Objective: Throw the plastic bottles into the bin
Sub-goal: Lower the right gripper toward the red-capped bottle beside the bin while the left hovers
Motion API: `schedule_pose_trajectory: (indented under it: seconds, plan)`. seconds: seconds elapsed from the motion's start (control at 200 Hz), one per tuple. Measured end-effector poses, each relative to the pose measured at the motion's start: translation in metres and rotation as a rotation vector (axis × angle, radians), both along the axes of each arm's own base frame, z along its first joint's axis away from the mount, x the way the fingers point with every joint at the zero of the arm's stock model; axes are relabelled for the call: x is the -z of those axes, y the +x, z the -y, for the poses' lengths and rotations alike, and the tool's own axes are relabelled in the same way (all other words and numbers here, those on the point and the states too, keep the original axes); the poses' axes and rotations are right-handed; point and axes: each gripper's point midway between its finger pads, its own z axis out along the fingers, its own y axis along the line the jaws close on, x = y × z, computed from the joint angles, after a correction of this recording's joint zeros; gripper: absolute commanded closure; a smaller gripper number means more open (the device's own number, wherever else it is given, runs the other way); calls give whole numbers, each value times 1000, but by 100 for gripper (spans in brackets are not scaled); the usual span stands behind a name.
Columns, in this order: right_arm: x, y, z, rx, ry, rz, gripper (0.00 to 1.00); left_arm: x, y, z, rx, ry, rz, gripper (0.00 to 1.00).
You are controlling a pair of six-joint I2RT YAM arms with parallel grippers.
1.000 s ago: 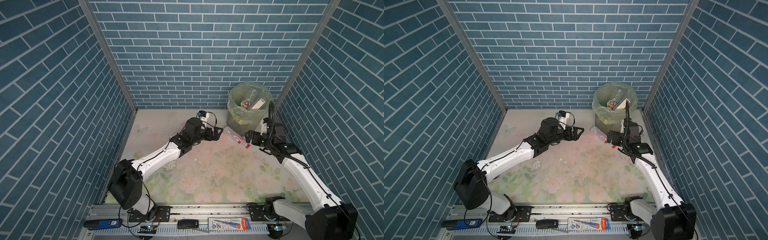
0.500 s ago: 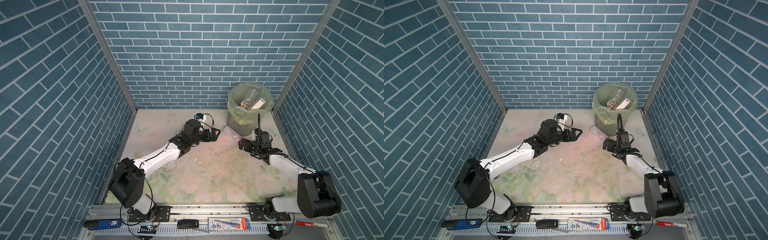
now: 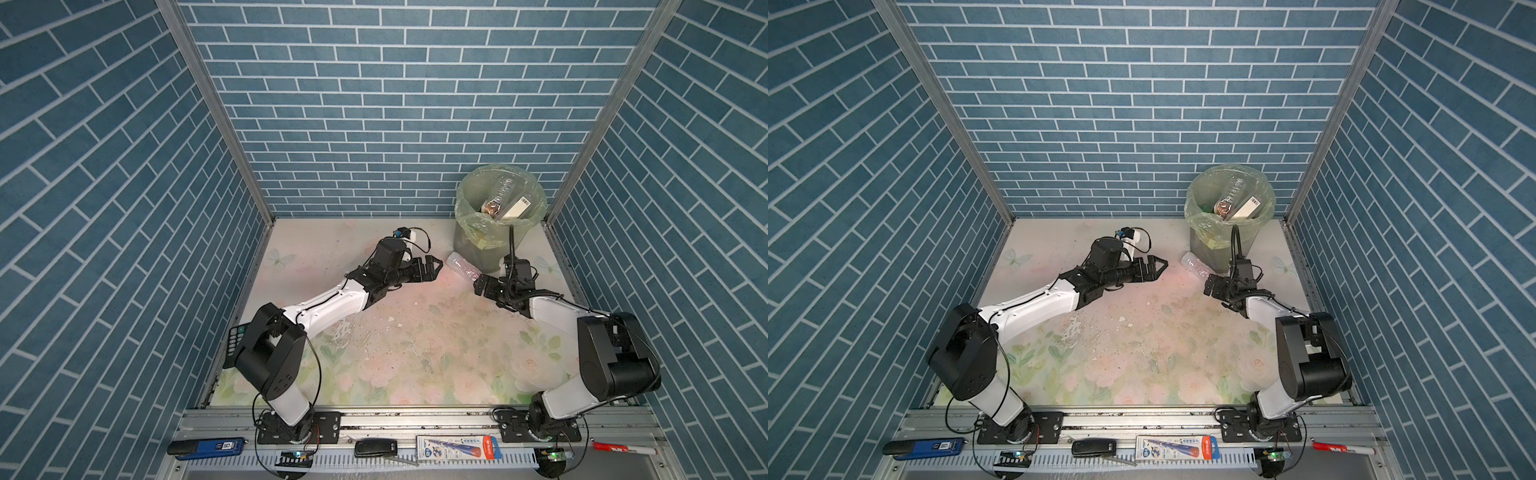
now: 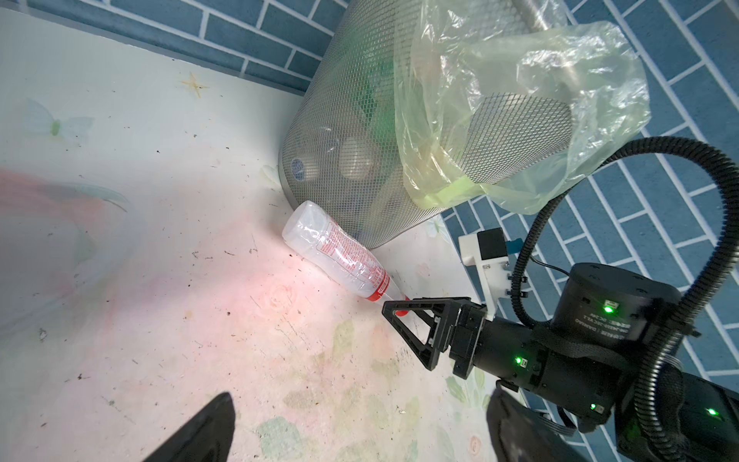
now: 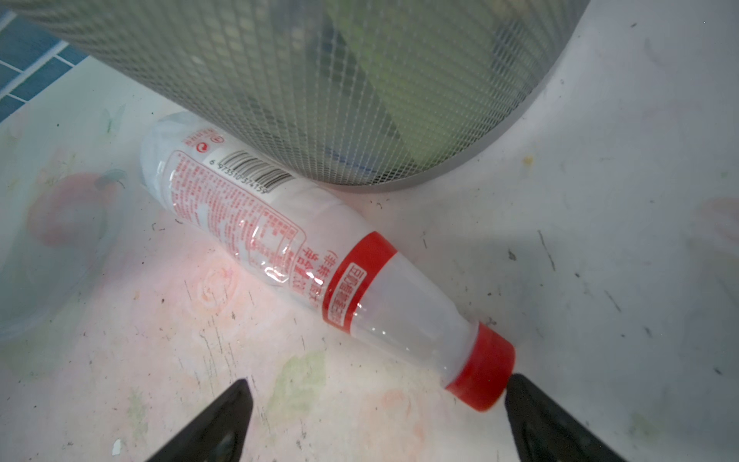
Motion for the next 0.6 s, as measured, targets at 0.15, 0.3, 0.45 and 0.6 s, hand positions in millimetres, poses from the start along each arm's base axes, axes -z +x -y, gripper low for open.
schedule_pose_trajectory:
  seconds: [0.15,0.3,0.45,0.6]
  plan:
    - [9,3,-3,-19,0,-21,3,2,4,0,-1,-3,-8,1]
    - [12,4,-11,-47,26,-33,3,2,7,-2,-7,-5,-12,1]
    - [11,0,-26,-89,43,-36,3,3,11,-6,-17,-9,-17,1]
    - [7,-7,-54,-162,48,-34,3,3,15,-10,-30,-11,-19,1]
